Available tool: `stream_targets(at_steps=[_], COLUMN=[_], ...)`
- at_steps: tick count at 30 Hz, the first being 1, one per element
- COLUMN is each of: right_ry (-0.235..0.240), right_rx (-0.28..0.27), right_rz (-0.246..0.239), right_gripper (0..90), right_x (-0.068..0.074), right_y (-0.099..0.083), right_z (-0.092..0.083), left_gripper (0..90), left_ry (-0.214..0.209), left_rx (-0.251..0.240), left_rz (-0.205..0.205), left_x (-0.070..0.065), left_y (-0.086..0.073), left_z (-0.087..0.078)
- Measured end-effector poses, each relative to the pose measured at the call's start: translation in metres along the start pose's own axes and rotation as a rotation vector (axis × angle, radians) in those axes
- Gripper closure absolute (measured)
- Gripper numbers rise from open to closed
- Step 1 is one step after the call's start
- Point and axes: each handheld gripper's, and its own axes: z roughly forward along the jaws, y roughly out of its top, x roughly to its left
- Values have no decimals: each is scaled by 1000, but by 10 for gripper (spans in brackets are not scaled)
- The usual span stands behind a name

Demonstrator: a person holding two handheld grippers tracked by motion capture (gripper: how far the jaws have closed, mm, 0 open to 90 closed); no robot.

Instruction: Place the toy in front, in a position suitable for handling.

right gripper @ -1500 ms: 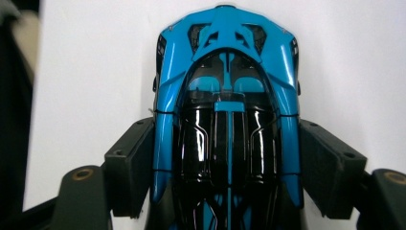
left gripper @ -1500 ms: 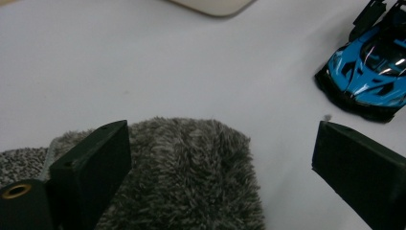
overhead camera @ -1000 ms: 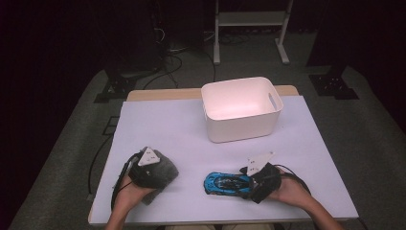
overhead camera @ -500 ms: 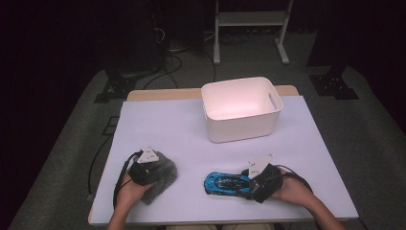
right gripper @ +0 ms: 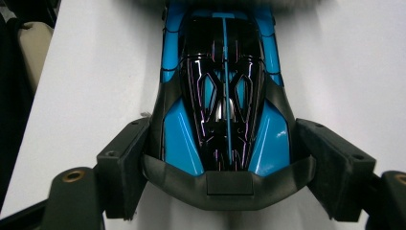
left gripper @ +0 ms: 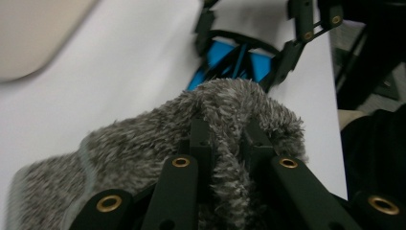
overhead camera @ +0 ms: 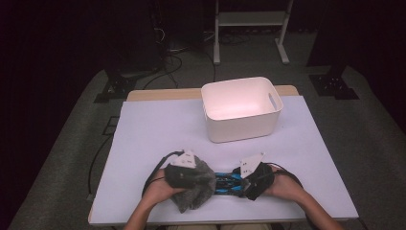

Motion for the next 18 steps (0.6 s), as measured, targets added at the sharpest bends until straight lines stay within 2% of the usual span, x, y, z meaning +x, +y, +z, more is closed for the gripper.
stream_targets(at_steps=[1,3,5,9,10,13,15,18], right_ry=[-2,-5,-5,-9,-14,-23,-28,-27], right_rx=[-7,-16,-20,-14,-22,-23,-22,-23], right_rz=[1,7,8,4,0,-5,-6,-3], right_gripper=[231,231,231,231,231,230,230,230], right_x=[0,0,0,1,1,3,3,3], right_y=[-1,-4,-5,-2,-3,-3,-3,-3], right_z=[0,-1,0,1,1,1,1,1], left_gripper=[788,791,791,791,791,790,790,789], left_ry=[-9,-37,-29,6,13,17,12,-2], left_rx=[14,-11,-9,33,61,85,86,61], left_rz=[6,-13,-19,-22,-25,-22,-19,-3], left_x=[1,5,6,3,3,3,3,0], left_y=[1,0,-4,-18,-26,-30,-30,-22], left_z=[8,9,6,-9,-16,-20,-21,-16])
